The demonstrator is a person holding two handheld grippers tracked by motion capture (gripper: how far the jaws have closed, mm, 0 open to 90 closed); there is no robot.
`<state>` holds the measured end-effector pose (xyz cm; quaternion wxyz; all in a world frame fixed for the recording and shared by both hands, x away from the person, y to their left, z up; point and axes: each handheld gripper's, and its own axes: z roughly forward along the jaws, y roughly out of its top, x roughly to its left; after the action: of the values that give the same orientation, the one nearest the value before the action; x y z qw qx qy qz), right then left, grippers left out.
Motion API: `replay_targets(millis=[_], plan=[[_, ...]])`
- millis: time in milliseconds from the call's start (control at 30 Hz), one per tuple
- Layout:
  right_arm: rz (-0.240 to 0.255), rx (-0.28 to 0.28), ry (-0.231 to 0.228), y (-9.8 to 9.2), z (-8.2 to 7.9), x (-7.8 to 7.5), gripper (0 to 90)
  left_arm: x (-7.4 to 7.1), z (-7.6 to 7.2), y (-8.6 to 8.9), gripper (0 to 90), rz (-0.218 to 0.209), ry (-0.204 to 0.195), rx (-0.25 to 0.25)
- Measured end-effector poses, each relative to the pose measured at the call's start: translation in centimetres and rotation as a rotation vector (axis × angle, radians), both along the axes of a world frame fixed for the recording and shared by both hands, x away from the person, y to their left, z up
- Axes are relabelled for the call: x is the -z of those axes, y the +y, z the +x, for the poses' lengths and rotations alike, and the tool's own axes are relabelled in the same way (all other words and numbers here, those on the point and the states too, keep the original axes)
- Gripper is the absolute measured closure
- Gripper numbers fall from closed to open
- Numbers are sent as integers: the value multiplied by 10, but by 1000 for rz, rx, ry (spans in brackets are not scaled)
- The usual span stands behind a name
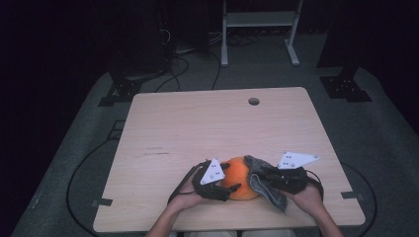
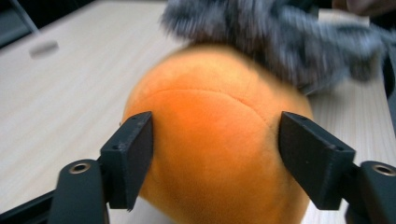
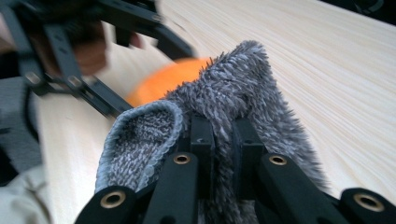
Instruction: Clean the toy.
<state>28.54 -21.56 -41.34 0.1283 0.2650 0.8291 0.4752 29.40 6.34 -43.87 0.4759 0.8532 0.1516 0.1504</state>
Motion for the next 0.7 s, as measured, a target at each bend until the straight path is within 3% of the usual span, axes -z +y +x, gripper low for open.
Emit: replay_targets(millis=[100, 233, 300, 400, 600, 700], plan=[[21, 25, 33, -10, 4, 5, 810, -2, 2, 5, 271, -21, 17, 1], [12, 28, 26, -7, 2, 5, 811, -6, 0, -2, 182, -86, -31, -13], [7, 17, 12, -3, 0, 3, 810, -3, -1, -6, 207, -48, -52, -11], [19, 7, 18, -4, 1, 5, 810, -1, 1, -1, 272, -21, -31, -19], [0, 76, 76, -19, 9, 20, 810, 4, 6, 11, 298, 4, 19, -34], [51, 68, 60, -21, 7, 13, 810, 5, 7, 14, 302, 2, 39, -37]])
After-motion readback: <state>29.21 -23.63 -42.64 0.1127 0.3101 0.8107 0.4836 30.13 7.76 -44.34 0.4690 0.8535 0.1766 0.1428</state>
